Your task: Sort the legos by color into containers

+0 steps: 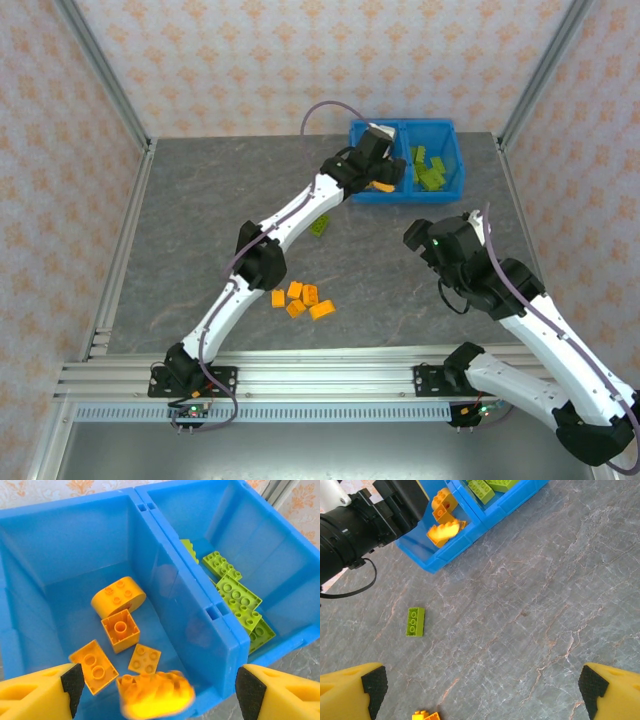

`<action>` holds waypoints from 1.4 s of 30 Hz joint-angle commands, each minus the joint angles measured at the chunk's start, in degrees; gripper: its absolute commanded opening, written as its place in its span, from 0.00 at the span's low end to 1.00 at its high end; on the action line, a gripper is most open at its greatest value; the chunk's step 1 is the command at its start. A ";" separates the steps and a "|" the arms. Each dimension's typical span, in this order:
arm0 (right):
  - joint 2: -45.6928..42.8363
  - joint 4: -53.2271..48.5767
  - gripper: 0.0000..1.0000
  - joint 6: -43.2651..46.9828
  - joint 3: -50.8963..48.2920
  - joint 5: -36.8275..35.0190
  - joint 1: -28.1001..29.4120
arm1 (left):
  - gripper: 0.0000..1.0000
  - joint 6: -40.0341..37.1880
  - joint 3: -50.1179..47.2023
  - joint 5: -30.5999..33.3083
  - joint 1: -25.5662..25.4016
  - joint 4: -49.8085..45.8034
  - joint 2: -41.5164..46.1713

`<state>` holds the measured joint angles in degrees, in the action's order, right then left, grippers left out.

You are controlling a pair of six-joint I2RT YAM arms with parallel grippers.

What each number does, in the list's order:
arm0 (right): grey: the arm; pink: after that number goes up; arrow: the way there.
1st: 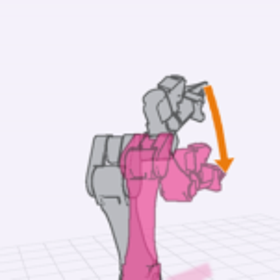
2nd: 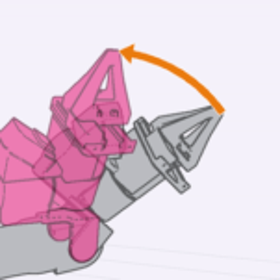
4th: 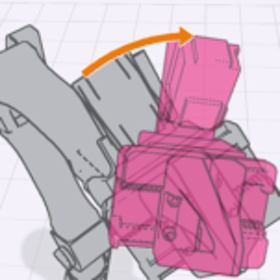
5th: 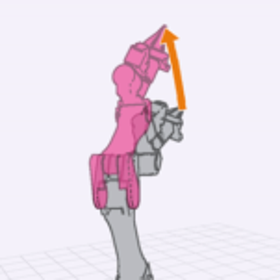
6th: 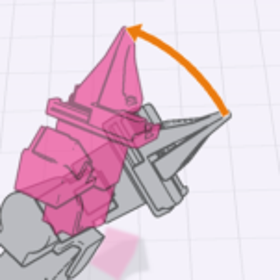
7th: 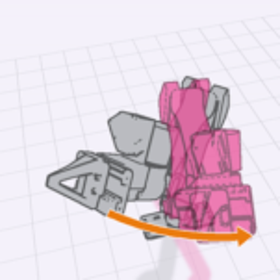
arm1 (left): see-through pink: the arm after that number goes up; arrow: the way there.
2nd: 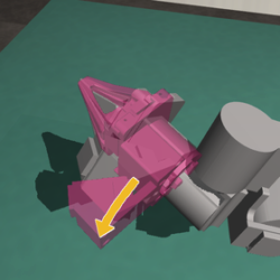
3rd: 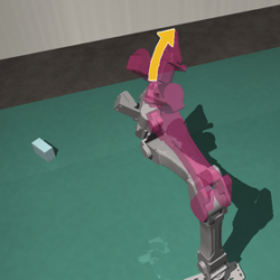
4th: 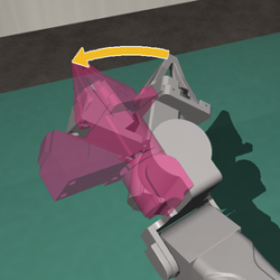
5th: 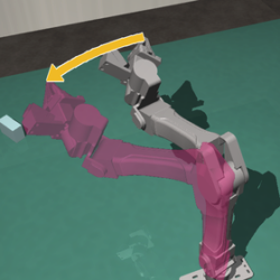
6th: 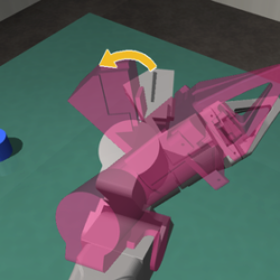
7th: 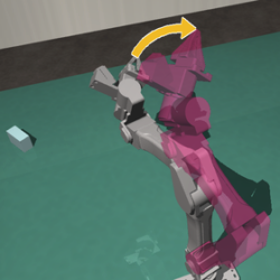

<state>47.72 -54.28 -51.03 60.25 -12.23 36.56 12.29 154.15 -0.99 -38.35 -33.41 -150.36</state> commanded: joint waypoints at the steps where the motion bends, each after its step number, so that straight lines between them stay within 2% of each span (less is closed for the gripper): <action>1: -0.44 -0.15 0.99 -0.79 -0.93 -1.48 -0.25 | 0.82 -0.28 1.47 0.89 0.12 -6.25 8.92; 3: -0.35 0.14 0.99 -0.61 -1.01 -1.73 -0.25 | 0.82 0.34 -0.63 -0.06 0.12 -9.94 12.60; 5: -0.27 0.29 0.99 -0.61 -1.26 -2.19 -0.25 | 0.81 1.45 -8.62 -1.14 0.07 -10.97 18.87; 9: 0.06 1.82 0.99 -0.33 -2.20 -2.24 -0.25 | 0.81 3.44 -42.41 -2.52 -0.83 1.14 41.37; 11: 0.50 3.03 1.00 0.45 -2.57 -1.83 -0.19 | 0.82 5.37 -55.16 -2.26 -0.93 3.95 51.58; 17: 2.96 9.38 1.00 5.22 -4.09 1.86 -0.25 | 0.81 11.13 -80.60 0.03 -1.77 -3.94 74.08; 22: 7.63 10.49 1.00 6.96 -2.86 3.13 -0.27 | 0.80 20.60 -96.12 0.25 -2.08 -10.61 85.58; 26: 10.64 10.87 1.00 7.77 -1.83 4.81 -0.33 | 0.77 24.46 -105.05 -3.10 -2.06 -9.54 87.48; 29: 11.24 10.96 1.00 7.78 -1.80 5.24 -0.30 | 0.75 24.72 -107.57 -6.26 -2.07 -8.29 83.19; 34: 10.43 11.31 1.00 8.43 -2.25 6.67 -0.30 | 0.72 24.51 -108.44 -5.16 -1.98 -4.88 76.83; 35: 10.08 12.88 1.00 9.66 -2.85 8.97 -0.32 | 0.72 24.23 -108.21 -5.16 -1.98 -4.22 75.87; 38: 8.93 20.84 0.99 16.15 -5.44 21.85 -0.21 | 0.70 23.70 -107.72 -4.47 -1.89 -3.56 72.62; 42: 10.11 20.53 0.99 23.81 -5.01 33.87 -0.25 | 0.68 23.35 -108.27 -5.04 -1.73 -2.10 69.24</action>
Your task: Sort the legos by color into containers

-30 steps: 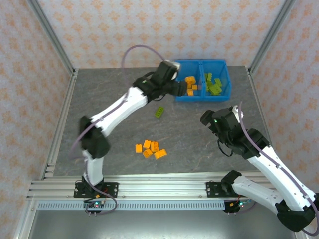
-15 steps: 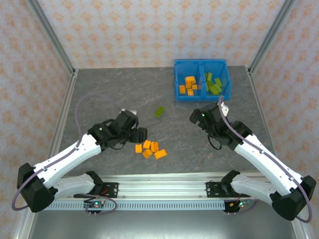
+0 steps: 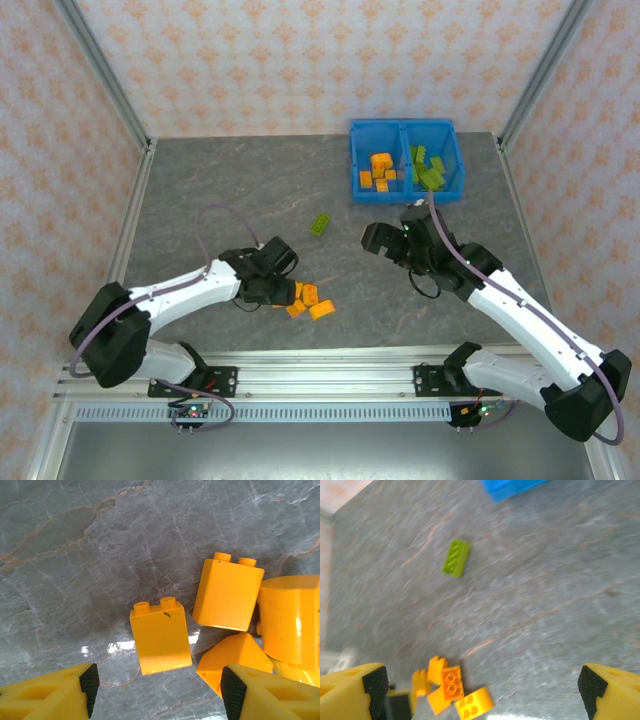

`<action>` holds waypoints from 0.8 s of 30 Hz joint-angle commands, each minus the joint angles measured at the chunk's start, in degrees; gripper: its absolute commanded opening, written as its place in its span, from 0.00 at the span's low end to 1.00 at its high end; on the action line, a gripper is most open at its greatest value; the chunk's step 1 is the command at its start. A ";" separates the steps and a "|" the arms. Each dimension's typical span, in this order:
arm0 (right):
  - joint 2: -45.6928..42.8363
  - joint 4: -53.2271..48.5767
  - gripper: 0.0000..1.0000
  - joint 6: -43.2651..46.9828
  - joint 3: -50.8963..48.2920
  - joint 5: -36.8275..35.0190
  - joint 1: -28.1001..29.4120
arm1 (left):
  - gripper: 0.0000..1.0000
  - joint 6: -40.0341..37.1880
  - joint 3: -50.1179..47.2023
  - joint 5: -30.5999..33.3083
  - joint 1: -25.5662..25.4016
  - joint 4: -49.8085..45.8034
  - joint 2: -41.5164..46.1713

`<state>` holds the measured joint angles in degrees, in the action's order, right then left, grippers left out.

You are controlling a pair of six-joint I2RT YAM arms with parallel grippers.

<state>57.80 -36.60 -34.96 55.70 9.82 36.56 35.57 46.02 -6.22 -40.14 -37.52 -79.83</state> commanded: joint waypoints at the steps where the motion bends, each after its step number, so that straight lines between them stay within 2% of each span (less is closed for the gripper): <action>1: 0.47 2.28 0.99 9.21 -0.29 14.30 -0.26 | 0.68 0.18 -0.32 0.00 0.02 2.41 -1.90; 6: 5.70 -1.98 0.99 15.55 1.56 27.88 -0.13 | 0.67 0.46 -1.54 0.12 0.06 4.66 -4.20; 9: 8.11 -2.59 0.98 17.14 2.02 32.39 0.26 | 0.65 0.38 -1.90 0.24 0.17 5.60 -5.62; 13: 9.22 -1.43 0.97 17.17 1.70 32.63 0.53 | 0.61 0.20 -2.31 1.20 0.15 5.88 -7.34; 20: 9.70 -0.49 0.97 16.07 2.04 30.40 0.62 | 0.43 0.36 -3.21 1.91 0.37 5.99 -7.26; 24: 9.63 -0.56 0.97 15.13 2.45 27.29 0.64 | 0.38 1.06 -2.32 -1.28 1.64 6.30 -3.92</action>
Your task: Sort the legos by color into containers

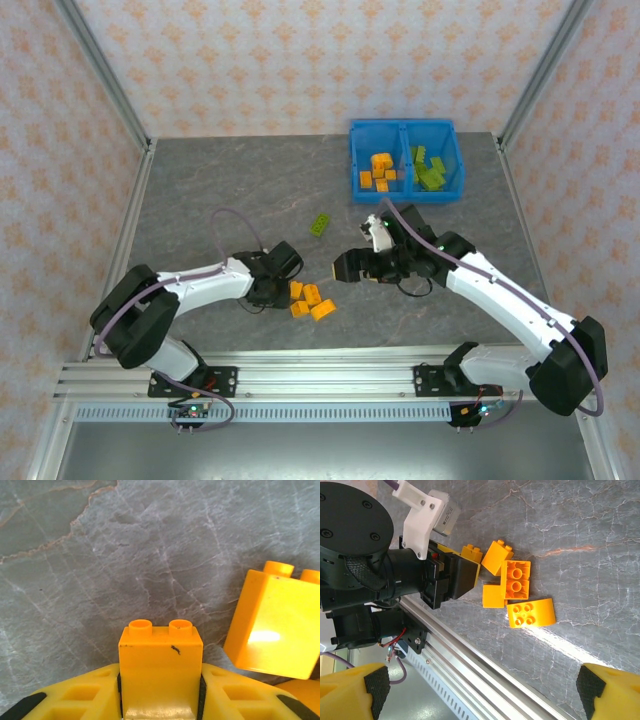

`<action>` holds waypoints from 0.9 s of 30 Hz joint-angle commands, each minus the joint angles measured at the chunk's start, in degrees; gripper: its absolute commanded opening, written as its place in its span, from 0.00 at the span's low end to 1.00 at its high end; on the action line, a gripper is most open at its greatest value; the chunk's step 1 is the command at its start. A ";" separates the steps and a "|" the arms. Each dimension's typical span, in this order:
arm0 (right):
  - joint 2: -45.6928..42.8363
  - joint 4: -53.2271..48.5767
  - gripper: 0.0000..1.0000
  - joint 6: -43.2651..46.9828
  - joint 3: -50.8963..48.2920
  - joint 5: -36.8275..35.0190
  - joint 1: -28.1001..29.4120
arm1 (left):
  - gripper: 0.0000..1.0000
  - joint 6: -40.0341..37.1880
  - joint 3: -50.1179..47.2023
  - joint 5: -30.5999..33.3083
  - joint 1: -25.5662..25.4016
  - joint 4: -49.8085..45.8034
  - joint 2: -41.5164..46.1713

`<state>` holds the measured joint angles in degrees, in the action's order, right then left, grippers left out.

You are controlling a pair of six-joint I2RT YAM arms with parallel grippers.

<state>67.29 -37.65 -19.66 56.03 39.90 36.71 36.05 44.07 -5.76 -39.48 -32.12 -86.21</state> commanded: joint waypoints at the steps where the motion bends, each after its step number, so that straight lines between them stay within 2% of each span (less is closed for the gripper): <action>1: -0.11 0.26 0.97 -0.68 2.23 -4.43 0.48 | 0.38 0.75 0.42 -2.33 1.26 0.56 3.59; 6: -3.15 0.58 0.97 -3.88 2.33 -11.52 0.47 | 0.38 -2.65 9.34 -2.04 1.34 -2.19 10.49; 10: -6.47 2.95 0.98 -6.08 2.41 -16.75 0.39 | 0.37 -9.36 16.61 -3.49 1.98 2.66 8.19; 13: -7.73 3.72 0.99 -7.90 4.07 -21.90 0.38 | 0.36 -12.17 24.72 -4.65 2.37 4.87 1.20; 19: -9.19 3.69 0.99 -12.67 6.80 -37.49 -0.22 | 0.35 -12.66 45.56 -4.80 2.31 8.40 -14.88; 27: -9.37 2.47 0.99 -14.75 9.18 -40.56 -2.92 | 0.35 -17.45 80.60 -1.50 2.73 4.72 -43.70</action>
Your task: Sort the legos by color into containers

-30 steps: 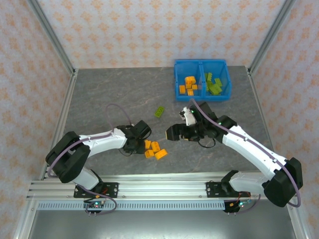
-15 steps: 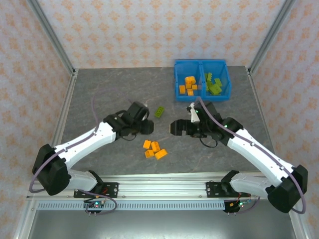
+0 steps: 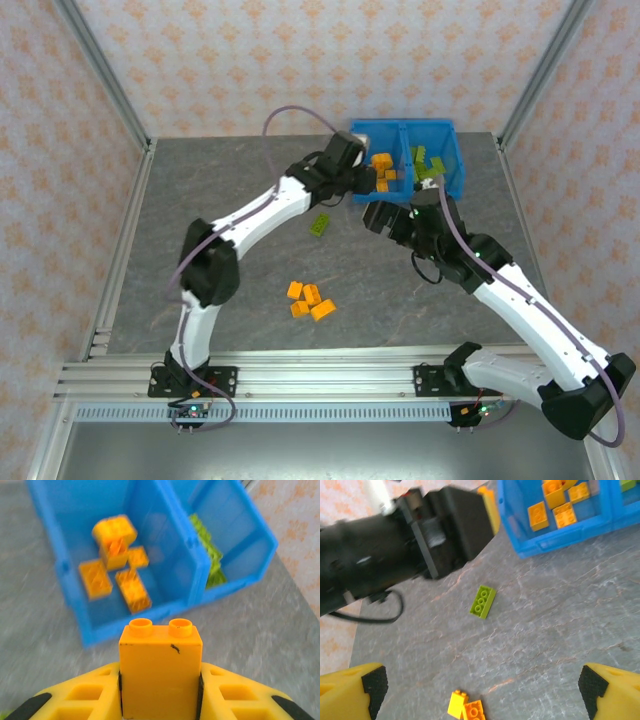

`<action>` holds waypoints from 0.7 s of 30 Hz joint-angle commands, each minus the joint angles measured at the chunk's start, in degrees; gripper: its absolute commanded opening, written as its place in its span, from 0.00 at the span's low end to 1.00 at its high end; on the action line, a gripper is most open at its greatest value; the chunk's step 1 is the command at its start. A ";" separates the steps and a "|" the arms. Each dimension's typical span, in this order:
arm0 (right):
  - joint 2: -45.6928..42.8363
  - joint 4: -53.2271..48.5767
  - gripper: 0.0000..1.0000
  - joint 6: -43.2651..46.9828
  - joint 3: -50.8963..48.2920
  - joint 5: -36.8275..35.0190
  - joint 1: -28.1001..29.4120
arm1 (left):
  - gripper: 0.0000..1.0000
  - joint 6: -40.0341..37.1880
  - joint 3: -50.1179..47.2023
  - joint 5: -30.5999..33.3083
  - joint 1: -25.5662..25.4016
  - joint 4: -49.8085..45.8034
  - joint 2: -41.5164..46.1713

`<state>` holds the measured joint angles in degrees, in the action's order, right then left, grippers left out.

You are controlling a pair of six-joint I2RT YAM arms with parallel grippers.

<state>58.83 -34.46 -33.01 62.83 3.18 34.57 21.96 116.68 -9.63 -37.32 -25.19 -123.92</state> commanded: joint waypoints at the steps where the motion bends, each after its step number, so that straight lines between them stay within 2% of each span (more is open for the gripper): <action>1: -0.99 -1.67 0.99 -1.33 2.83 -3.74 -1.07 | 0.35 -3.90 13.32 3.12 0.65 -3.22 -9.97; 5: -1.71 -5.01 0.99 -1.33 3.97 -3.71 -1.76 | 0.39 -5.06 37.29 3.91 1.27 -9.87 -25.64; 7: -2.59 -5.44 0.99 -1.66 3.73 -3.67 -1.87 | 0.43 -5.01 44.70 3.04 1.71 -9.86 -30.56; 11: -3.97 -5.37 0.99 -2.55 3.18 -3.19 -1.90 | 0.61 -4.93 41.54 1.89 2.08 -3.68 -29.22; 15: -4.01 -4.74 0.99 -3.37 2.96 -3.12 -1.95 | 0.62 -5.33 41.61 0.06 1.77 -4.49 -25.99; 19: -3.90 -4.41 0.99 -3.76 2.44 -3.16 -1.96 | 0.62 -6.55 40.71 -1.38 0.82 -11.61 -19.29; 21: -3.99 -4.69 1.00 -3.78 1.83 -3.35 -1.96 | 0.61 -6.63 36.97 -1.39 0.42 -15.03 -14.26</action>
<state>55.33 -38.24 -36.03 64.84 1.23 32.95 17.12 155.13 -10.04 -35.90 -35.20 -149.10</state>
